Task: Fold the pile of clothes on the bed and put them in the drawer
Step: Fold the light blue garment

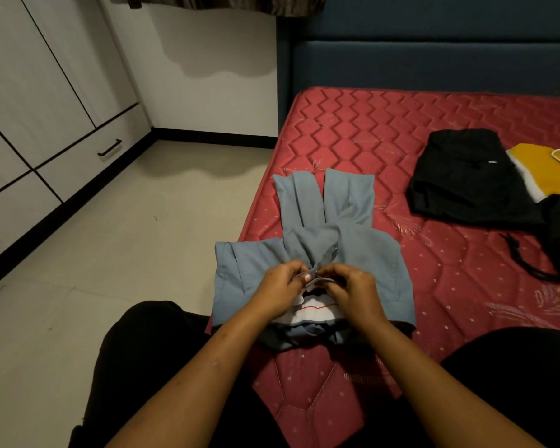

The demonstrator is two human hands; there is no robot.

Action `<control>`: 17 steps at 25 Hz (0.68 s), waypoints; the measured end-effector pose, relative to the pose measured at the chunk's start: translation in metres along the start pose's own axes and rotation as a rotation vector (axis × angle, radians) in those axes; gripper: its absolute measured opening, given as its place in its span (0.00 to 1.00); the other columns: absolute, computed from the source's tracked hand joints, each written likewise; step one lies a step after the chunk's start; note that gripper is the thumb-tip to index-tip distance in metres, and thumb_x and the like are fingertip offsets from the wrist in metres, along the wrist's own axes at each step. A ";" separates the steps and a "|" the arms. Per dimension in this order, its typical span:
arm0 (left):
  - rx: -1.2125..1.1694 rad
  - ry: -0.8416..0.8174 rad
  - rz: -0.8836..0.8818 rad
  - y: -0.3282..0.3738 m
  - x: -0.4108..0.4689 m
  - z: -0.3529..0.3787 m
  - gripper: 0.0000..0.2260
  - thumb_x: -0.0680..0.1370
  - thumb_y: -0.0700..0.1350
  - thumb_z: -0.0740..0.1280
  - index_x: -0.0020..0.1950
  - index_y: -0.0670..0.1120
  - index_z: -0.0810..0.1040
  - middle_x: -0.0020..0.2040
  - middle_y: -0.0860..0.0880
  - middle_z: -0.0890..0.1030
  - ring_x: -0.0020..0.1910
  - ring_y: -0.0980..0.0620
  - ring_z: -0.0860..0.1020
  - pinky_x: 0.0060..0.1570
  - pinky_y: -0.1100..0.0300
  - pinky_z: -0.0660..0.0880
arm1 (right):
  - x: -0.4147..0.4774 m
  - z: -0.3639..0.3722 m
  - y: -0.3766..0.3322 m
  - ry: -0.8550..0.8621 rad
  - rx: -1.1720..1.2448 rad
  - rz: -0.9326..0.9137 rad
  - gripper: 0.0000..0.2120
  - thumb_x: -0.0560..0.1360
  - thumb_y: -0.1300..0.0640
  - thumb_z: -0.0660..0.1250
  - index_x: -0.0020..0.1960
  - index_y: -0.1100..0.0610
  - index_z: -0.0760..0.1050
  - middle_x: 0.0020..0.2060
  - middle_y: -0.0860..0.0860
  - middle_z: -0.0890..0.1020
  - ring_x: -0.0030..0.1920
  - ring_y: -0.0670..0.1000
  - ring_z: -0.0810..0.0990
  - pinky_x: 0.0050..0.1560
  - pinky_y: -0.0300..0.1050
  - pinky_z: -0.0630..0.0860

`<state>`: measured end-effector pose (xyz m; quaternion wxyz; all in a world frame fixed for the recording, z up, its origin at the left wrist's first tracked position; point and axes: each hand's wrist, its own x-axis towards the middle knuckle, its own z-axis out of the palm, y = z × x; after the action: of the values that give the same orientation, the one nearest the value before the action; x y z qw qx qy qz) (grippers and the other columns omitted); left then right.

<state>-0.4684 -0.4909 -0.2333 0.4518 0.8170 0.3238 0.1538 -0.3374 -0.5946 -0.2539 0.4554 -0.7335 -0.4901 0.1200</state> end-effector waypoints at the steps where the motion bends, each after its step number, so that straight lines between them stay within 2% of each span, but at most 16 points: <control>1: 0.016 -0.004 0.018 -0.001 -0.001 0.000 0.06 0.79 0.41 0.65 0.42 0.48 0.75 0.31 0.55 0.73 0.31 0.60 0.70 0.35 0.64 0.66 | 0.000 -0.001 0.000 -0.005 0.011 0.002 0.08 0.70 0.67 0.72 0.46 0.57 0.83 0.41 0.47 0.85 0.43 0.42 0.82 0.47 0.32 0.76; 5: 0.169 0.021 0.132 -0.006 -0.004 0.003 0.03 0.77 0.38 0.65 0.47 0.44 0.77 0.41 0.46 0.81 0.41 0.48 0.78 0.42 0.57 0.71 | 0.000 -0.006 -0.002 -0.049 -0.007 -0.038 0.07 0.69 0.68 0.73 0.44 0.58 0.83 0.37 0.43 0.82 0.40 0.35 0.79 0.44 0.26 0.72; 7: 0.242 0.026 0.188 -0.008 -0.005 0.002 0.06 0.76 0.36 0.65 0.50 0.44 0.78 0.46 0.45 0.83 0.46 0.46 0.80 0.44 0.54 0.74 | 0.000 -0.007 -0.002 -0.061 0.008 -0.048 0.07 0.69 0.68 0.73 0.43 0.58 0.83 0.36 0.40 0.81 0.40 0.31 0.78 0.43 0.25 0.71; 9: 0.275 0.014 0.208 -0.010 -0.005 0.001 0.10 0.74 0.35 0.65 0.51 0.45 0.79 0.49 0.46 0.83 0.48 0.46 0.80 0.46 0.53 0.75 | 0.000 -0.008 -0.001 -0.059 0.018 -0.036 0.07 0.69 0.68 0.73 0.42 0.57 0.82 0.35 0.38 0.80 0.39 0.32 0.79 0.43 0.25 0.72; 12: 0.233 -0.015 0.174 -0.012 -0.005 -0.001 0.10 0.73 0.34 0.65 0.51 0.45 0.79 0.48 0.48 0.83 0.49 0.48 0.80 0.48 0.55 0.74 | 0.000 -0.007 0.000 -0.053 0.057 0.013 0.08 0.70 0.69 0.72 0.43 0.57 0.82 0.35 0.38 0.81 0.39 0.33 0.79 0.43 0.26 0.72; 17: 0.120 -0.073 0.122 -0.012 -0.004 -0.005 0.05 0.75 0.35 0.67 0.49 0.43 0.79 0.42 0.51 0.79 0.47 0.48 0.80 0.48 0.57 0.73 | 0.000 -0.005 0.002 -0.063 0.064 0.019 0.09 0.71 0.69 0.71 0.46 0.57 0.82 0.38 0.44 0.82 0.41 0.35 0.80 0.46 0.28 0.74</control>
<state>-0.4781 -0.4858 -0.2406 0.4035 0.8658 0.2651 0.1314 -0.3332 -0.5980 -0.2523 0.4617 -0.7193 -0.4929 0.1629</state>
